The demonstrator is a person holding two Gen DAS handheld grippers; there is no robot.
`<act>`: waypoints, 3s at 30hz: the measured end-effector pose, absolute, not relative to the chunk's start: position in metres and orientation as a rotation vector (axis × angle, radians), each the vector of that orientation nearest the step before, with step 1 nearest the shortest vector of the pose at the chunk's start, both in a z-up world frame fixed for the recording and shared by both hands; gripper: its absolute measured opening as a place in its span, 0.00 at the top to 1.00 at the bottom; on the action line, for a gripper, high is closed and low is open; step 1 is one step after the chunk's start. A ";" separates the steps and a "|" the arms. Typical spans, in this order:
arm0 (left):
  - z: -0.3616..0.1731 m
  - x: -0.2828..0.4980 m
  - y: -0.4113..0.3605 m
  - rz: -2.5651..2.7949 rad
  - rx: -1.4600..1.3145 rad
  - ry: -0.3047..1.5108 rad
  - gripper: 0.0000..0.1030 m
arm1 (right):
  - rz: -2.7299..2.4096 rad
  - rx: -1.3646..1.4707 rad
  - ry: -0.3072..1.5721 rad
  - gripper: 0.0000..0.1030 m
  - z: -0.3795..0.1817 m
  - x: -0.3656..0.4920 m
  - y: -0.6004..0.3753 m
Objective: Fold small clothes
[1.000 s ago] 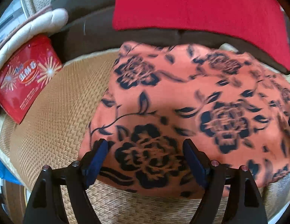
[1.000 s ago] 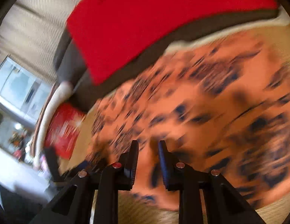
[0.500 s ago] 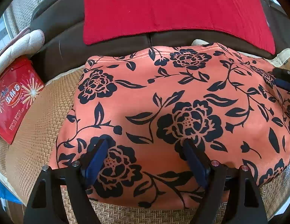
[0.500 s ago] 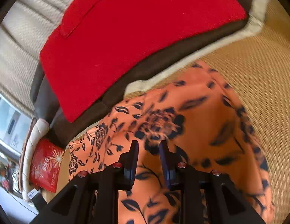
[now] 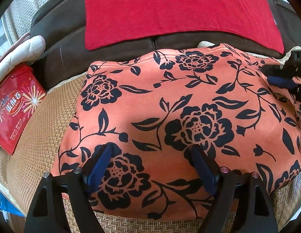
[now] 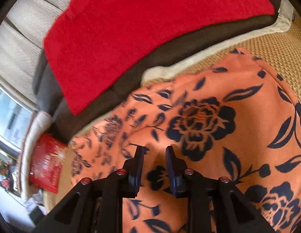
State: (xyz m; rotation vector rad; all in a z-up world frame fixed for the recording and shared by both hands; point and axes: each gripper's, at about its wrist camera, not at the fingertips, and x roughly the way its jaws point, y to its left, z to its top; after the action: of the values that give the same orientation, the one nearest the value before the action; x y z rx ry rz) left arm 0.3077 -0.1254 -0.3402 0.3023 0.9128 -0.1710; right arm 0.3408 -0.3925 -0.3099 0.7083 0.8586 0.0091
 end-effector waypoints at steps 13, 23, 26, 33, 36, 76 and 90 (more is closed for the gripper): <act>-0.340 0.309 -0.126 -0.162 0.316 0.909 0.18 | 0.057 0.643 0.913 0.74 -0.313 0.341 -0.360; -0.332 0.310 -0.118 -0.137 0.244 0.978 0.18 | 0.089 0.569 0.996 0.75 -0.318 0.326 -0.350; -0.326 0.308 -0.104 -0.116 0.186 0.988 0.18 | 0.112 0.574 0.998 0.75 -0.315 0.319 -0.355; -0.322 0.294 -0.062 -0.046 0.052 1.027 0.18 | 0.128 0.672 0.985 0.75 -0.311 0.278 -0.386; -0.321 0.282 -0.039 -0.047 -0.049 1.045 0.18 | 0.142 0.697 0.976 0.73 -0.305 0.254 -0.399; -0.352 0.311 0.031 -0.210 -0.739 0.987 0.92 | -0.233 0.902 0.629 0.85 -0.308 0.207 -0.416; -0.347 0.227 0.052 -0.296 -0.566 1.044 0.92 | -0.203 0.843 0.753 0.80 -0.309 0.148 -0.407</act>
State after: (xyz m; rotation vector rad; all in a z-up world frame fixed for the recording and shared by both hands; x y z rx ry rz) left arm 0.2267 0.0522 -0.3468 -0.5660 1.0440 -0.2965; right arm 0.1475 -0.4069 -0.3088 0.8432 0.7535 -0.2032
